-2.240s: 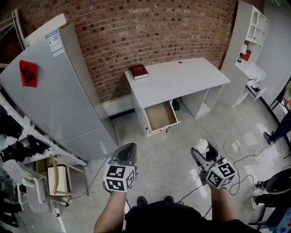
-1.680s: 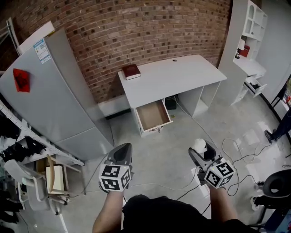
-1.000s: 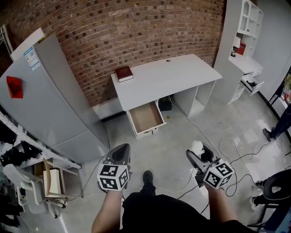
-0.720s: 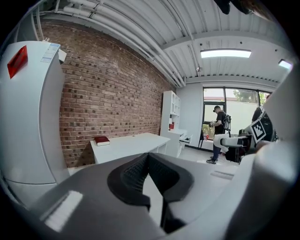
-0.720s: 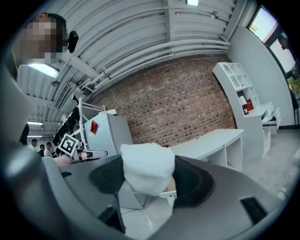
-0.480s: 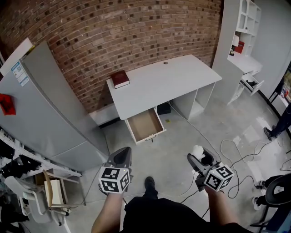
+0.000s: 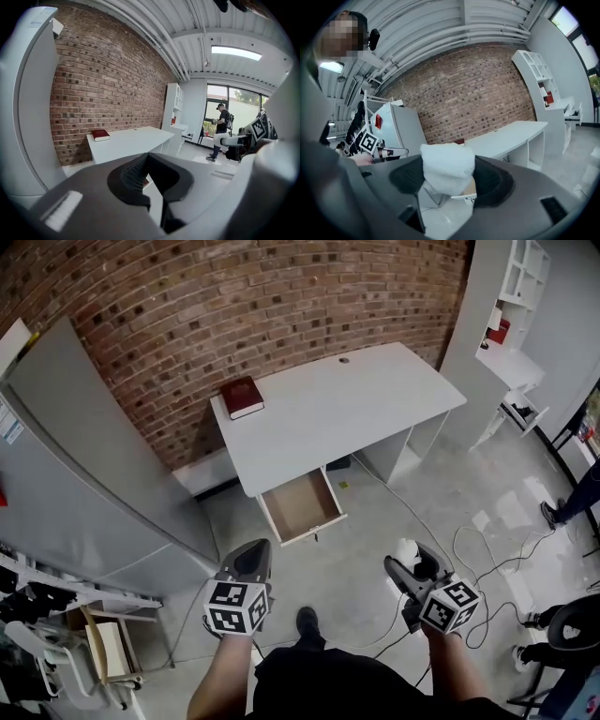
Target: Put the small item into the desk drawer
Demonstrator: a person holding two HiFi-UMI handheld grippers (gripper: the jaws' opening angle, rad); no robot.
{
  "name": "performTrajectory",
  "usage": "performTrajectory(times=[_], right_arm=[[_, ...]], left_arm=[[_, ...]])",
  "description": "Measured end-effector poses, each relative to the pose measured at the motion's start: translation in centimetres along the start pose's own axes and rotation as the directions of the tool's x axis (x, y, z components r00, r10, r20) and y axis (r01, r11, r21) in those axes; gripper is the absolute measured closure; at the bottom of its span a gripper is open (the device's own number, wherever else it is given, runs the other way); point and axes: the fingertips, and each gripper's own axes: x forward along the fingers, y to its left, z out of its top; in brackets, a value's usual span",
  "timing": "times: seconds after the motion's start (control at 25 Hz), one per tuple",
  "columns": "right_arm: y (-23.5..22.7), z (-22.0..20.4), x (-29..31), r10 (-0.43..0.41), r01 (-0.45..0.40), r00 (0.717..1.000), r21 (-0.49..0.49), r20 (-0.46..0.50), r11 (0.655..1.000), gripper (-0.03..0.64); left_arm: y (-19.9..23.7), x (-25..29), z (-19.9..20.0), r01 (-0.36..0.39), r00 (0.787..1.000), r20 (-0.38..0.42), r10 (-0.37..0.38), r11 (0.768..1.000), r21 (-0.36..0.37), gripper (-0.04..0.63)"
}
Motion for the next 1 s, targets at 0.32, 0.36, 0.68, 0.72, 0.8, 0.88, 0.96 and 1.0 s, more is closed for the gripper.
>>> performTrajectory(times=[0.32, 0.36, 0.68, 0.72, 0.8, 0.88, 0.96, 1.0], right_arm=[[0.5, 2.3, 9.4, 0.035, -0.035, 0.999, -0.018, -0.012, 0.999, 0.330], [0.8, 2.7, 10.4, 0.041, -0.041, 0.999, -0.021, -0.011, 0.999, 0.330], [1.1, 3.4, 14.4, 0.051, -0.052, 0.998, -0.015, -0.036, 0.999, 0.330], [0.8, 3.5, 14.7, 0.047, -0.047, 0.998, -0.011, -0.039, 0.999, 0.330], [-0.2, 3.9, 15.2, 0.040, -0.040, 0.998, -0.003, -0.041, 0.999, 0.330], [-1.2, 4.0, 15.8, 0.045, -0.045, 0.998, 0.003, -0.044, 0.999, 0.330], [-2.3, 4.0, 16.7, 0.060, -0.060, 0.997, 0.006, -0.050, 0.998, 0.330], [-2.9, 4.0, 17.2, 0.069, -0.069, 0.996, 0.003, -0.055, 0.998, 0.330]], left_arm=[[7.8, 2.7, 1.5, -0.038, 0.999, 0.008, 0.038, 0.999, -0.023, 0.584], [8.7, 2.9, 1.7, -0.040, 0.999, 0.008, 0.040, 0.999, -0.024, 0.584], [11.6, 5.3, 2.8, -0.031, 0.999, 0.009, 0.032, 0.999, -0.043, 0.584], [11.7, 5.7, 2.8, -0.028, 1.000, 0.005, 0.029, 0.999, -0.045, 0.584], [11.7, 6.6, 2.8, -0.027, 1.000, -0.005, 0.027, 0.998, -0.050, 0.584], [11.7, 7.7, 2.8, -0.032, 0.999, -0.012, 0.031, 0.998, -0.053, 0.584], [11.7, 8.7, 3.1, -0.042, 0.999, -0.014, 0.042, 0.998, -0.050, 0.584], [11.6, 9.3, 3.3, -0.050, 0.999, -0.013, 0.049, 0.998, -0.049, 0.584]])
